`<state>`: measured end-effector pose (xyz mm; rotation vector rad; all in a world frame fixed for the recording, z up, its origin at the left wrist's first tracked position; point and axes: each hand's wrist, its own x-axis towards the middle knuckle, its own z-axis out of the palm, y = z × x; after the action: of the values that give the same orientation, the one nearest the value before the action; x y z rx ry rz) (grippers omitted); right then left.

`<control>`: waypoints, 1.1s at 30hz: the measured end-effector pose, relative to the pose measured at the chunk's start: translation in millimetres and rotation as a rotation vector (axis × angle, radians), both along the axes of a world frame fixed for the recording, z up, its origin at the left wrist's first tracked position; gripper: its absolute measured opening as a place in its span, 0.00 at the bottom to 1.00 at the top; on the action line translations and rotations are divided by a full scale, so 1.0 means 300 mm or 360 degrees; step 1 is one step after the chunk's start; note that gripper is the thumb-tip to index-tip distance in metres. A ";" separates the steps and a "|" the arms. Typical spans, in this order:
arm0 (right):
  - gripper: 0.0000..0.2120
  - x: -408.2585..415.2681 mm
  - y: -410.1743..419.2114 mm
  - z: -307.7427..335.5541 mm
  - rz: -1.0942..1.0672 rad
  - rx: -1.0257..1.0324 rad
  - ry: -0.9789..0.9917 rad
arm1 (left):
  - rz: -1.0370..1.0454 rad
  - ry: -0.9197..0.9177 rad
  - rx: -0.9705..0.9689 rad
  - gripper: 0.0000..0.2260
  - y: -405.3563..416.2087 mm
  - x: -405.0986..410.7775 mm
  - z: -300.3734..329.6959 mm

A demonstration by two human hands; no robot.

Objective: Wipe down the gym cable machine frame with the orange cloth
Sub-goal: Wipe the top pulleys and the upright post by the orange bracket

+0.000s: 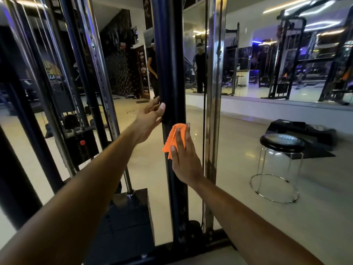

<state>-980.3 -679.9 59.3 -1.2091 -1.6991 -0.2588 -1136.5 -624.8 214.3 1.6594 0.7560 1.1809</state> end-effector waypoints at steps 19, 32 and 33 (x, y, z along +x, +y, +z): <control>0.33 -0.043 0.051 -0.060 0.0045 -0.0015 0.0281 | -0.0055 0.0137 -0.0091 0.26 -0.037 -0.004 -0.157; 0.34 -0.027 0.012 -0.339 -0.0013 -0.0144 0.0144 | -0.0053 0.0151 -0.0098 0.30 -0.041 0.011 -0.290; 0.34 -0.034 0.021 -0.283 0.0005 -0.0118 0.0213 | -0.0043 0.0146 -0.0102 0.30 -0.040 0.014 -0.293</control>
<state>-990.5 -673.5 -25.7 -1.2499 -1.6065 -0.1108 -1132.4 -636.8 126.5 1.6746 0.8178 1.0570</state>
